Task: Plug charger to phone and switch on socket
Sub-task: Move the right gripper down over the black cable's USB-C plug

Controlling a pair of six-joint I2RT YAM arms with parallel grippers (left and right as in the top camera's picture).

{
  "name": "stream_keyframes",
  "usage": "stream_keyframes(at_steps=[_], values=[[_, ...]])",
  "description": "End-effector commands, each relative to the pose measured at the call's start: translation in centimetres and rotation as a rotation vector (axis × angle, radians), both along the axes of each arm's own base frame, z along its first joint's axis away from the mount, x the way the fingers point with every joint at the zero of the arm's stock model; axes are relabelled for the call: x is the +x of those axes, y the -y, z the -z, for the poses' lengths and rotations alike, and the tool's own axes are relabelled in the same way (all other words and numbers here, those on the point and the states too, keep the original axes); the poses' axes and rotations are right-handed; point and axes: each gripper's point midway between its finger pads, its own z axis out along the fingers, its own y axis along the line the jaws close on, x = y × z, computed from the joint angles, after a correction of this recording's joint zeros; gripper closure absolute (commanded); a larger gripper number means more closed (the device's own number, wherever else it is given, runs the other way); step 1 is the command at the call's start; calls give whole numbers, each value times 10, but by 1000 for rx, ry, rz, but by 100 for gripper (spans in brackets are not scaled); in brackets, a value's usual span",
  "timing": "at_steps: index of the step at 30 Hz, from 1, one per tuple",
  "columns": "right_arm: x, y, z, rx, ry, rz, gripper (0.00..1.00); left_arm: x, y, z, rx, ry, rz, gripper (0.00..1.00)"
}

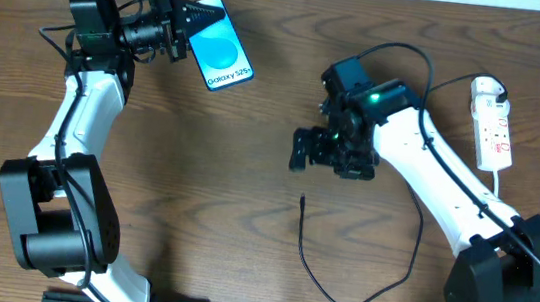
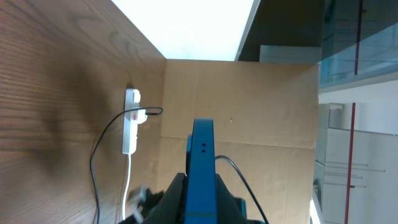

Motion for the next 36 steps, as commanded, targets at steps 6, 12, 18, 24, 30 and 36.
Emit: stream_keyframes(at_steps=[6, 12, 18, 24, 30, 36], values=[[-38, -1, 18, -52, -138, -147, 1, -8, 2, -4, 3, 26, 23, 93], [-54, -1, 53, -86, -309, -164, 1, -8, 2, -3, 16, 55, 25, 92], [-64, -5, 80, -76, -426, -180, 1, -8, 2, -3, 16, 55, 25, 93], [-65, -5, 91, -88, -447, -177, 1, -8, 2, -3, 16, 55, 25, 93], [-54, -7, 96, -95, -398, -155, 1, -8, 2, -3, 16, 55, 25, 92], [-41, 1, 104, -165, -335, -137, 1, -8, 2, -3, 16, 55, 25, 93]])
